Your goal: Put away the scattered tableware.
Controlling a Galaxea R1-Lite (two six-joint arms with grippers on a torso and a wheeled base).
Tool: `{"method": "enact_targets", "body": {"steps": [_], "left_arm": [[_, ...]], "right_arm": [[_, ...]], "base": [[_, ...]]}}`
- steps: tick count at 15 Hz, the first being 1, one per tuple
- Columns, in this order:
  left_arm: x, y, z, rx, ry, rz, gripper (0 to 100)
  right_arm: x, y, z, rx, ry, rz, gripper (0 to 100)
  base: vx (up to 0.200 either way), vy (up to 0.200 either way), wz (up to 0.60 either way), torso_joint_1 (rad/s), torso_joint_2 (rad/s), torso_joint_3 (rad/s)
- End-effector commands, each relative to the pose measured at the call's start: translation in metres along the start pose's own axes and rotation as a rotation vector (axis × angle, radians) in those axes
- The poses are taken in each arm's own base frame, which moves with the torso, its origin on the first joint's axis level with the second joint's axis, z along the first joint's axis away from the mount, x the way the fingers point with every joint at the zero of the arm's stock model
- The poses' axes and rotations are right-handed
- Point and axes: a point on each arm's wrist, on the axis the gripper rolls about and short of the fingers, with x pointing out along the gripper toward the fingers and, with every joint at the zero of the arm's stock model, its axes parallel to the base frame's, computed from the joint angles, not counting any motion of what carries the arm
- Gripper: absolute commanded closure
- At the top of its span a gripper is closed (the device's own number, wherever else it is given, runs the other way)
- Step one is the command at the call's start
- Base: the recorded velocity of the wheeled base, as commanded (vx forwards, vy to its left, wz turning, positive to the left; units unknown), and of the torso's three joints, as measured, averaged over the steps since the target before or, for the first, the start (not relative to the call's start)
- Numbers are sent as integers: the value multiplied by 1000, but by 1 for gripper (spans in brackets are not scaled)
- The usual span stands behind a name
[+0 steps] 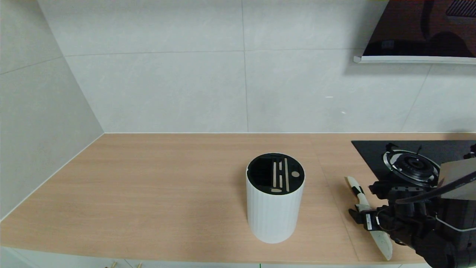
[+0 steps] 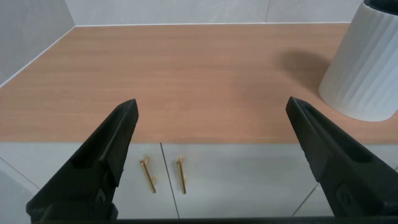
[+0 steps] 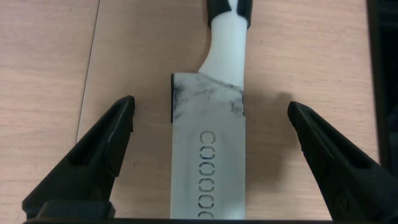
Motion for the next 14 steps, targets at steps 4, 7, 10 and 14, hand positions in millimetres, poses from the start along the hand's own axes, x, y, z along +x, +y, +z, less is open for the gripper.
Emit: {"method": "enact_targets", "body": {"steps": [4,7,10,14], "left_arm": [[0,0,0,0,0,0,0],[0,0,0,0,0,0,0],[0,0,0,0,0,0,0],[0,0,0,0,0,0,0]], "right_arm": [[1,0,1,3,-6,0,0],[1,0,0,3,-3,0,100],[1,0,0,3,-3,0,100],[-2,0,3,4,-12,0,100]], "base": [[0,0,0,0,0,0],[0,0,0,0,0,0],[0,0,0,0,0,0],[0,0,0,0,0,0]]}}
